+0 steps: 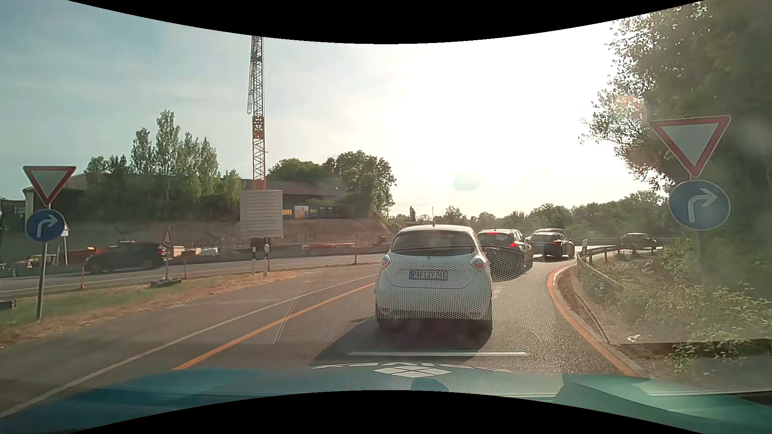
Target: Follow the waypoints while adhering to traffic rules and regulations
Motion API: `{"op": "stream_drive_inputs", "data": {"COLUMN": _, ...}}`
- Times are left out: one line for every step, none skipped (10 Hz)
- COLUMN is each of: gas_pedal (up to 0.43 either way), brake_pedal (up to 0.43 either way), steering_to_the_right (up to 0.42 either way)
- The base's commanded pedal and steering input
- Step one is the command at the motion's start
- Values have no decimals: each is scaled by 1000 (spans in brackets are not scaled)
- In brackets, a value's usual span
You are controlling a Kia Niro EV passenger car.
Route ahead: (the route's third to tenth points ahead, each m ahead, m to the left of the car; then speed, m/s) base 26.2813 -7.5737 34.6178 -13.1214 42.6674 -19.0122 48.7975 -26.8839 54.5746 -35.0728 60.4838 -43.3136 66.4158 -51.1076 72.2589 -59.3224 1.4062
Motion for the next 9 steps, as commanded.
{"op": "stream_drive_inputs", "data": {"gas_pedal": 0, "brake_pedal": 165, "steering_to_the_right": 123}}
{"op": "stream_drive_inputs", "data": {"gas_pedal": 0, "brake_pedal": 165, "steering_to_the_right": 119}}
{"op": "stream_drive_inputs", "data": {"gas_pedal": 0, "brake_pedal": 165, "steering_to_the_right": 113}}
{"op": "stream_drive_inputs", "data": {"gas_pedal": 0, "brake_pedal": 165, "steering_to_the_right": 110}}
{"op": "stream_drive_inputs", "data": {"gas_pedal": 0, "brake_pedal": 165, "steering_to_the_right": 109}}
{"op": "stream_drive_inputs", "data": {"gas_pedal": 0, "brake_pedal": 165, "steering_to_the_right": 109}}
{"op": "stream_drive_inputs", "data": {"gas_pedal": 0, "brake_pedal": 165, "steering_to_the_right": 109}}
{"op": "stream_drive_inputs", "data": {"gas_pedal": 0, "brake_pedal": 165, "steering_to_the_right": 109}}
{"op": "stream_drive_inputs", "data": {"gas_pedal": 0, "brake_pedal": 165, "steering_to_the_right": 108}}
